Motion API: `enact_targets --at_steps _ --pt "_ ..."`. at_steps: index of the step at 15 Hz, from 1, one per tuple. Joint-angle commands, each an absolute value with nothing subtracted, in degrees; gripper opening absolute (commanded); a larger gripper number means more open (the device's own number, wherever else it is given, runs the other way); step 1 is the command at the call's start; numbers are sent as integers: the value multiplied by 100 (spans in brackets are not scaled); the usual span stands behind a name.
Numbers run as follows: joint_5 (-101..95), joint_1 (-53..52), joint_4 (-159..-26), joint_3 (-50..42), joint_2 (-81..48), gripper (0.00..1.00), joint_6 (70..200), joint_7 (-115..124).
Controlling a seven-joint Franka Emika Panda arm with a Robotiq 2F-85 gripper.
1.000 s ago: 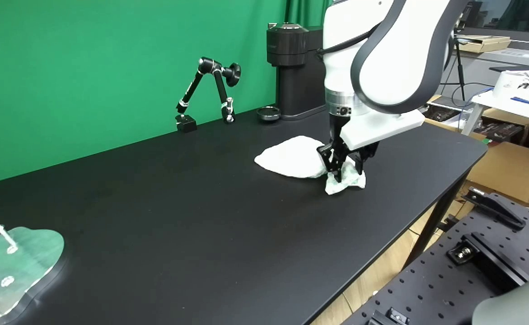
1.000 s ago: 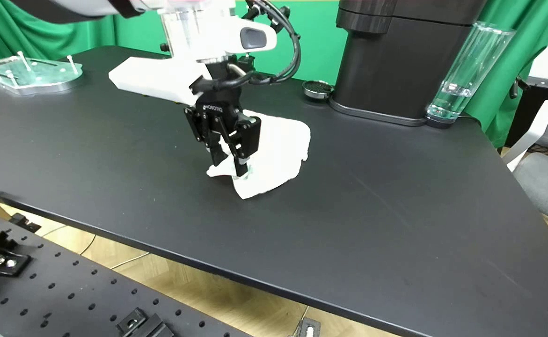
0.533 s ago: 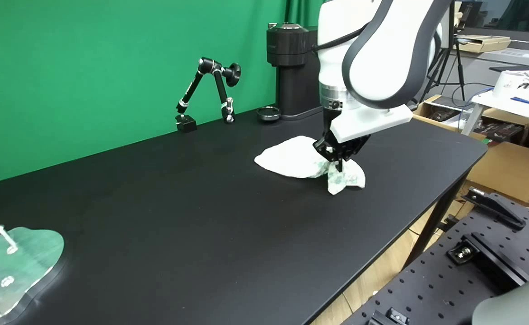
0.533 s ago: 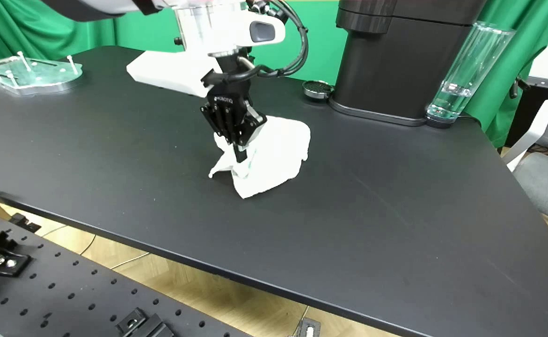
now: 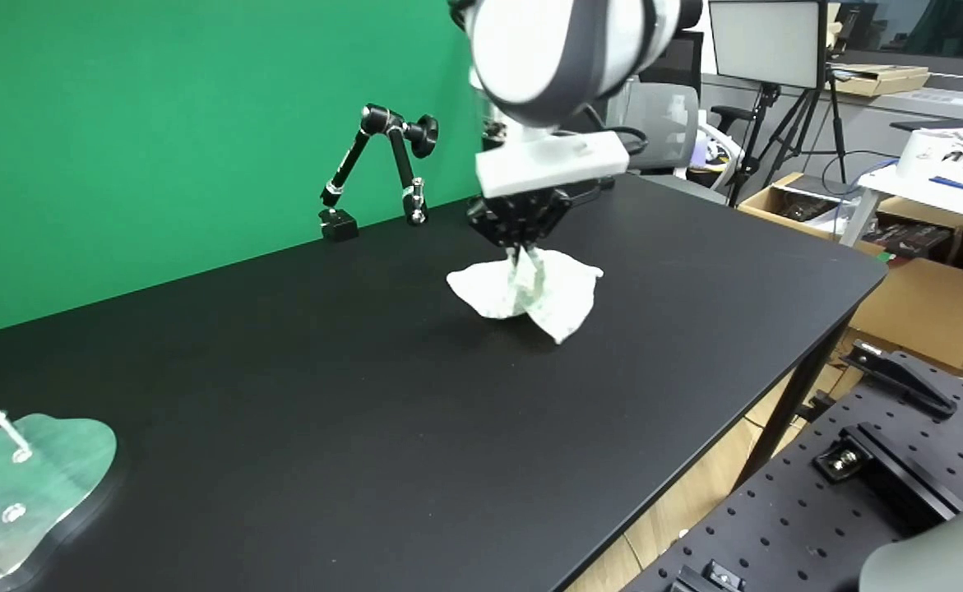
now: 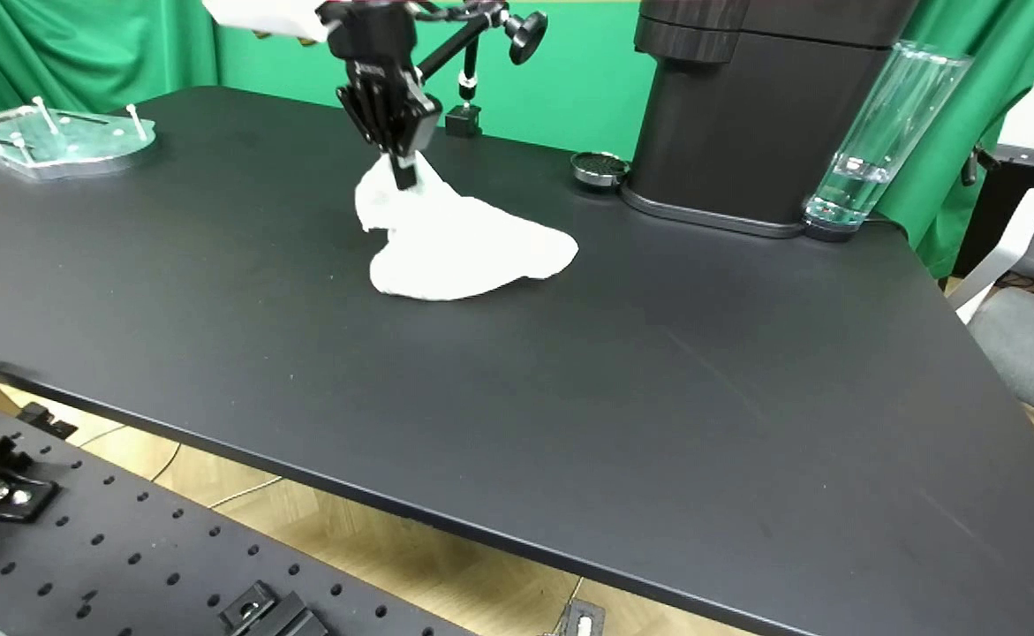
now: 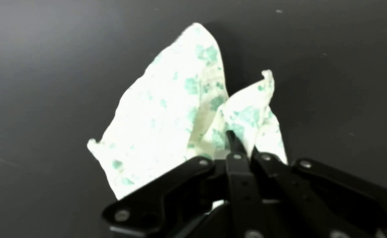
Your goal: Hang the white cloth on the black stand
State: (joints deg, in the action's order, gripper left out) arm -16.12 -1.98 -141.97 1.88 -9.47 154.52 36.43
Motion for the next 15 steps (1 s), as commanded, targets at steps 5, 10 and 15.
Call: enact_targets --at_steps 5,10,15 --pt "-1465 -1186 -12247 358 -941 0 13760 4391" --pt "-1549 -1279 -11548 408 -949 0 13134 4521" --pt "-2029 -1282 -11149 262 -1343 0 13171 5130"
